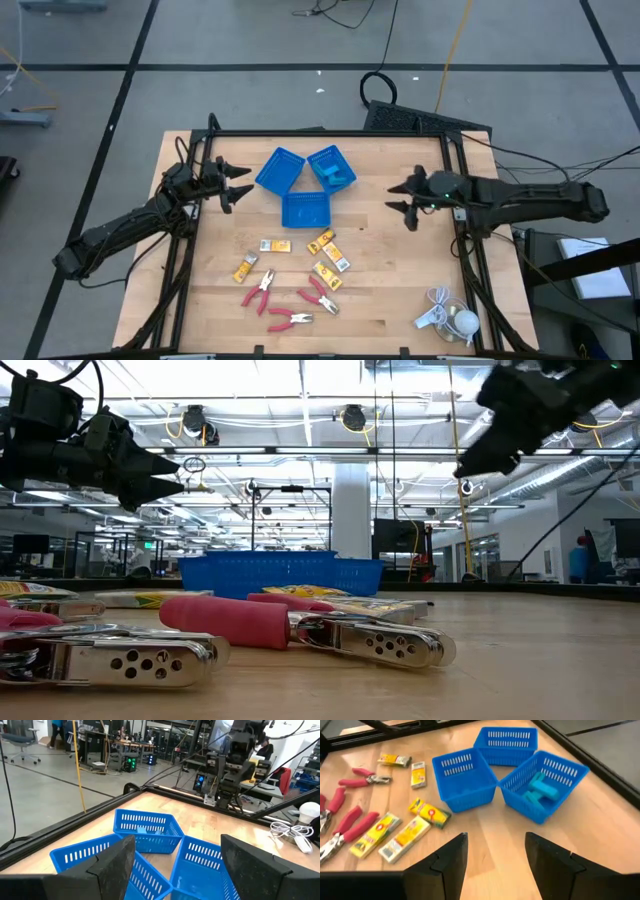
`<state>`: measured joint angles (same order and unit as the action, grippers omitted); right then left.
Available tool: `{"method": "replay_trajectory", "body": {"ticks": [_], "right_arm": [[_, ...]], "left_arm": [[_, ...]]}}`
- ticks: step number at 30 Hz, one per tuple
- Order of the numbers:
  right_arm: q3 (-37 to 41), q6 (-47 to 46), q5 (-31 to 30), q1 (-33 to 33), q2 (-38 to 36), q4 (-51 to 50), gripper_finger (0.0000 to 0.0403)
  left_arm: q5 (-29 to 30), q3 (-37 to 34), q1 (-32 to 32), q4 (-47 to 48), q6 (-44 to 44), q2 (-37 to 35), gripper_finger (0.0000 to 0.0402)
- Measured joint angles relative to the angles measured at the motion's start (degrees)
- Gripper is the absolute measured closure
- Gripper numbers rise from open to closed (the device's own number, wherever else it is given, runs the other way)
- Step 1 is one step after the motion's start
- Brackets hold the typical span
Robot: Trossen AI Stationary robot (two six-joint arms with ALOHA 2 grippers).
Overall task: Pick & Place School Supplies
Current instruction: Put the yellow crayon box into the top left blue bin
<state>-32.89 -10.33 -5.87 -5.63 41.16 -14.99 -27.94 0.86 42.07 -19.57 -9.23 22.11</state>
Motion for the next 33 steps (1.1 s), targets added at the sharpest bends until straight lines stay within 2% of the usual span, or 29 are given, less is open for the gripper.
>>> {"method": "replay_trajectory", "body": {"ticks": [10,23,30,33], "right_arm": [[12.16,-2.68,0.17,0.13,-16.60,2.20,0.0215],[19.85,-2.48,0.24,0.13,-28.01,3.98,0.0212],[22.05,-0.98,8.66,0.13,-32.01,4.05,0.0211],[23.06,-0.84,9.14,0.13,-33.22,4.87,0.0212]], "left_arm": [[-0.01,0.00,0.01,0.00,0.00,0.00,0.0108],[-0.02,0.00,0.02,0.00,0.00,0.00,0.0108],[-0.02,0.00,0.00,0.00,0.00,0.00,0.0107],[-0.01,0.00,0.01,0.00,0.02,0.00,0.0108]]}}
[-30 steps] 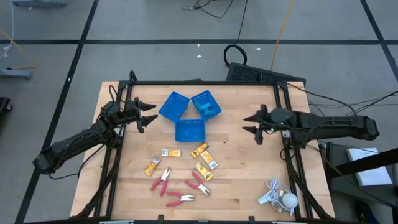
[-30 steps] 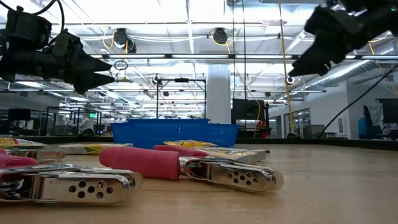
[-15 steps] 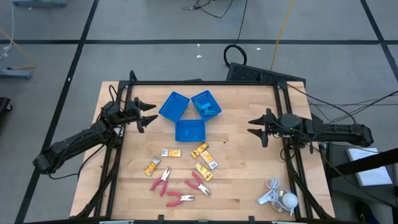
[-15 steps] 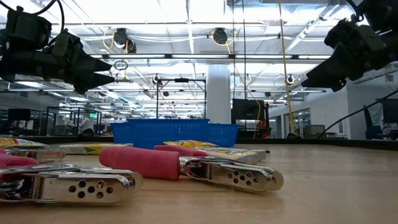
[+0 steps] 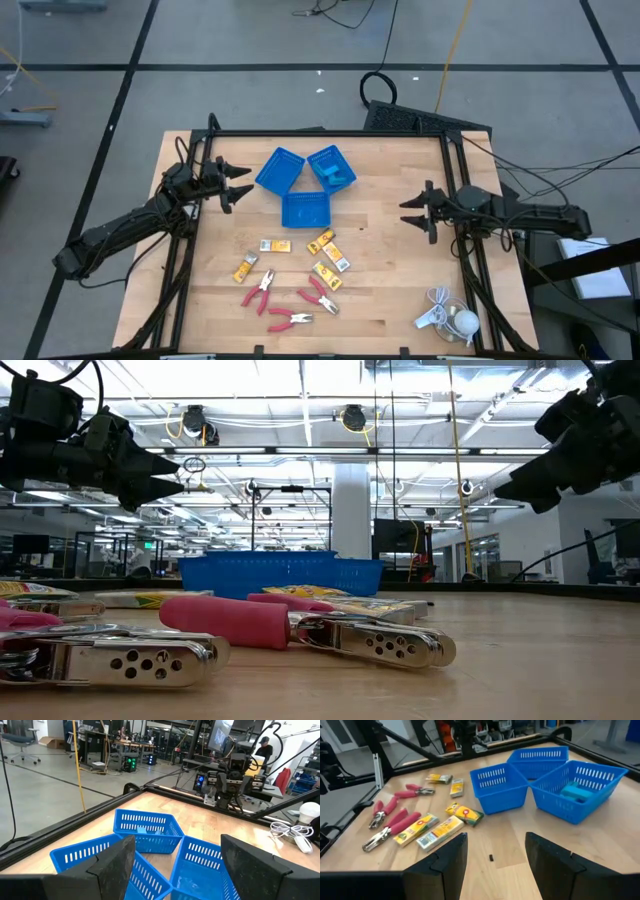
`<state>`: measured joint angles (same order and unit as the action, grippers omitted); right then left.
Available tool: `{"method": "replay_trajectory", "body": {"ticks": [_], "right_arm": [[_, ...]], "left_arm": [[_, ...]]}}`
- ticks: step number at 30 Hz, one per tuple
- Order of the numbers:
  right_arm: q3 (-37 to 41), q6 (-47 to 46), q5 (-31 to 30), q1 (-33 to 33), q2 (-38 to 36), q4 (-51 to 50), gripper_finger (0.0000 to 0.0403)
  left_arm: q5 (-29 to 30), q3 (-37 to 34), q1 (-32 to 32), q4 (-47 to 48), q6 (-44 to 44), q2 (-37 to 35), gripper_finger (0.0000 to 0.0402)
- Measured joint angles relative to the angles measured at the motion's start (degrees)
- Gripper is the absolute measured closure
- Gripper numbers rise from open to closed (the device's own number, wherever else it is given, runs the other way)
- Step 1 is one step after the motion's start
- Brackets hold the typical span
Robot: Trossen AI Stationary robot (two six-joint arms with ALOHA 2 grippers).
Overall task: Pick & Place School Supplies
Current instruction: Put the yellow crayon box into the top left blue bin
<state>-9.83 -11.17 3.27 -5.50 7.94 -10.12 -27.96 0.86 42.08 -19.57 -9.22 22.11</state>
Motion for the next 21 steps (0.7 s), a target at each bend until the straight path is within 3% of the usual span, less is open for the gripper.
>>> {"method": "replay_trajectory", "body": {"ticks": [14,21], "right_arm": [[7.58,1.55,4.89,0.11,-2.43,15.81,0.0212],[8.82,0.78,2.48,2.35,-1.73,18.24,0.0213]], "left_arm": [[0.00,0.00,0.01,0.00,0.00,0.02,0.0107],[0.00,0.00,0.01,0.00,-0.02,0.02,0.0107]]}}
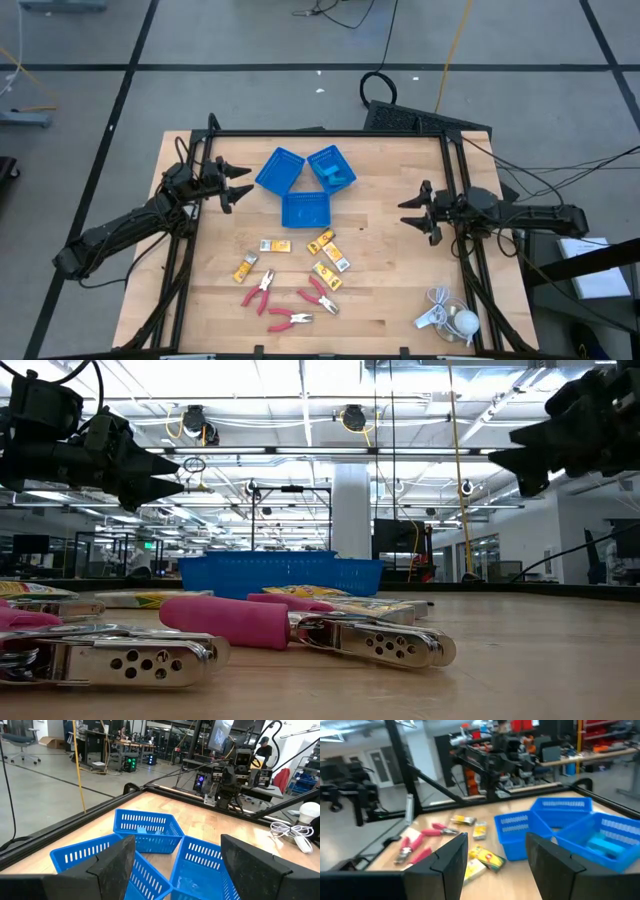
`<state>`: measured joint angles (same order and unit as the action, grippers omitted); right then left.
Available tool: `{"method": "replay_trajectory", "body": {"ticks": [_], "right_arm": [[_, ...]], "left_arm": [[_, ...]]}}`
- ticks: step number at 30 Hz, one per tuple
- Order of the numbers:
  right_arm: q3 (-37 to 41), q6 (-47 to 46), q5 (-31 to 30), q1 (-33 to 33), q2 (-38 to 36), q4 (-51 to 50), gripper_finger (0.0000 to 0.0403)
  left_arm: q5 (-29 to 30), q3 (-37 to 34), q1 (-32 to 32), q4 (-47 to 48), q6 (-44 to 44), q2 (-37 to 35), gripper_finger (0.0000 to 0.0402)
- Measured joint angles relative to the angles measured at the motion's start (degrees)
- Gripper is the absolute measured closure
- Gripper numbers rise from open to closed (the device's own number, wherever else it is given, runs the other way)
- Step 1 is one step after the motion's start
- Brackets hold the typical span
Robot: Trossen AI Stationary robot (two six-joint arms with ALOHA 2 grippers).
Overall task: Pick & Place School Supplies
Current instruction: Put the yellow crayon box into the top left blue bin
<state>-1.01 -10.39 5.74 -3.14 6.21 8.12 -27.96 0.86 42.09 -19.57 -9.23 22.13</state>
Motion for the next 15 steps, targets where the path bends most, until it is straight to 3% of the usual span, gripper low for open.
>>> {"method": "replay_trajectory", "body": {"ticks": [15], "right_arm": [[0.13,2.53,-1.18,3.44,0.27,-2.03,0.0214]], "left_arm": [[-0.01,0.00,0.00,0.00,0.02,-0.02,0.0107]]}}
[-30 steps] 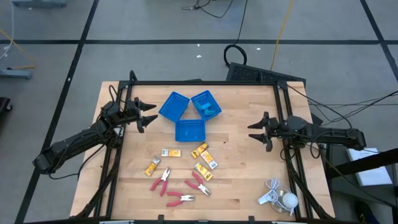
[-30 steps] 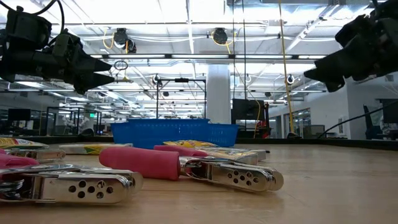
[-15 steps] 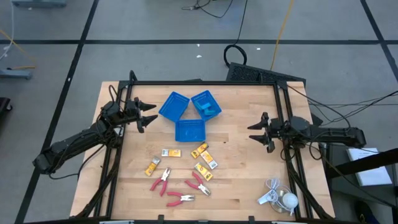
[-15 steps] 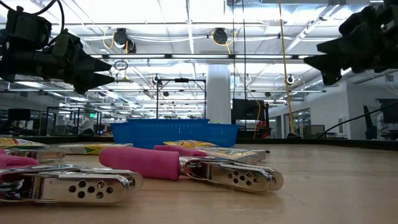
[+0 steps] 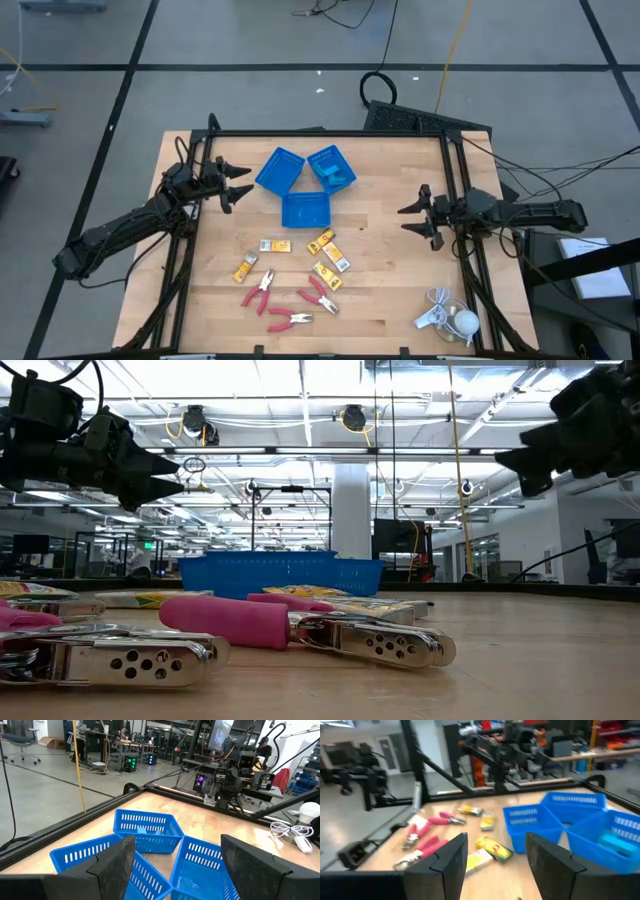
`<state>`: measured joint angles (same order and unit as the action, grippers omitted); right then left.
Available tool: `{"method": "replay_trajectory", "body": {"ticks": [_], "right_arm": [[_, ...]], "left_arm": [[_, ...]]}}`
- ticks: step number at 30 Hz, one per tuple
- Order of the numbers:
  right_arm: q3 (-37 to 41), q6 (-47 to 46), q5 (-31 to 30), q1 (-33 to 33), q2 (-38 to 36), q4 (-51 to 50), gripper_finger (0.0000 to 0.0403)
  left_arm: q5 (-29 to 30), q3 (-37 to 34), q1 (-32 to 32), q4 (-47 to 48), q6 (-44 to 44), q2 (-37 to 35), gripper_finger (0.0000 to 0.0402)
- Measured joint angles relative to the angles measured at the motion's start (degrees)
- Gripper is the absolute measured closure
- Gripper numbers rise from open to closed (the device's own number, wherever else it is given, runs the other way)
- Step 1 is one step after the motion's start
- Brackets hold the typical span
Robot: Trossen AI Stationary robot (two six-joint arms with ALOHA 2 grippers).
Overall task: Pick & Place School Supplies
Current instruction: Put the yellow crayon box into the top left blue bin
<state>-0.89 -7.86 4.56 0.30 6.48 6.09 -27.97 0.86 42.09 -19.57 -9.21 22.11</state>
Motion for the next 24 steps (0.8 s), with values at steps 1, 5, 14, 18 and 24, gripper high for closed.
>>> {"method": "replay_trajectory", "body": {"ticks": [1,5,14,18,24], "right_arm": [[0.02,0.00,-0.67,0.00,0.00,-0.76,0.0215],[0.02,0.00,-1.75,-0.01,0.02,-2.54,0.0213],[0.02,-0.37,-1.58,-0.02,0.02,-2.82,0.0215],[0.02,-0.39,-1.58,-0.02,0.02,-2.82,0.0212],[0.04,-0.39,-1.56,-0.02,0.02,-2.84,0.0213]], "left_arm": [[0.01,0.01,-0.01,0.00,-0.02,0.00,0.0107],[0.02,0.00,0.00,0.00,-0.02,0.00,0.0107],[0.02,0.00,0.00,0.00,-0.01,0.00,0.0107],[0.02,0.00,0.00,0.00,0.00,0.00,0.0107],[0.00,0.00,0.00,0.00,-0.02,0.00,0.0107]]}}
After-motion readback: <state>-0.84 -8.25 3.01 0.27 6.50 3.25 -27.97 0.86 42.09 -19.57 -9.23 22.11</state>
